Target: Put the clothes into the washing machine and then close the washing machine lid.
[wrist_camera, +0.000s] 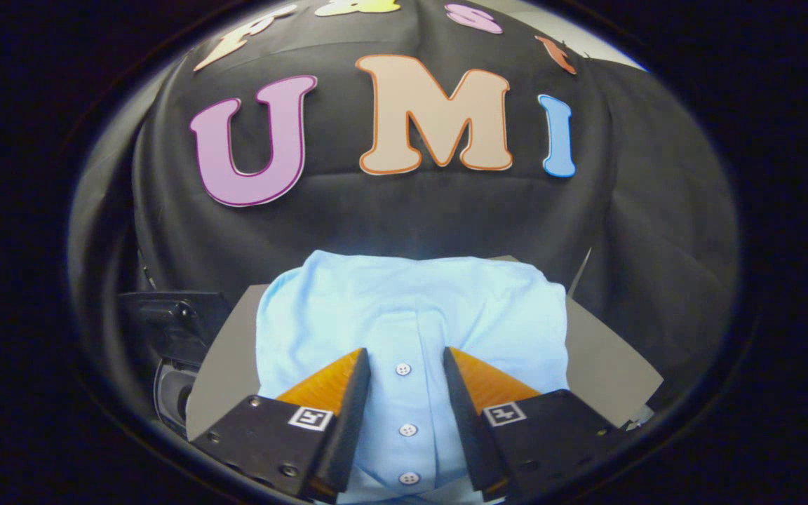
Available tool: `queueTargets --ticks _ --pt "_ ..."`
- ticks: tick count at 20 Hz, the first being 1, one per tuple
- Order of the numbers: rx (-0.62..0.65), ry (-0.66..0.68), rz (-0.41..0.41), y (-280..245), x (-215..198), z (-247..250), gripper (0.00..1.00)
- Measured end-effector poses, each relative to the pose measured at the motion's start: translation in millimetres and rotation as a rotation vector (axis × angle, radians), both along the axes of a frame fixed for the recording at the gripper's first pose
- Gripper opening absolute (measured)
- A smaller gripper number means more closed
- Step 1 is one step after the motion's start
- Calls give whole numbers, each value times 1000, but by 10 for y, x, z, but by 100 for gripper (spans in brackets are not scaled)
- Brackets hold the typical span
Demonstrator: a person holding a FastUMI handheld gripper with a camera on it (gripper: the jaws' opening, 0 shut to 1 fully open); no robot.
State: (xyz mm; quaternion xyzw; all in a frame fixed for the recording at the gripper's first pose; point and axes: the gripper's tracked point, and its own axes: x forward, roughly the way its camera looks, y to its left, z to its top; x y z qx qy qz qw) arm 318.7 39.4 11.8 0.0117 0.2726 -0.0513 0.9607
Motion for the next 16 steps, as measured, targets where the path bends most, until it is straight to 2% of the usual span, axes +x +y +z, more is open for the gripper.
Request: queueTargets --ticks 4,5,9,13,16 --pt "34 -15 -59 89 -17 14 17" --pt "63 -25 -71 117 -30 22 10" --pt "214 -60 -2 557 -124 37 2" --pt "207 -62 61 1078 -257 89 1" --pt "265 -84 152 1699 -290 146 1"
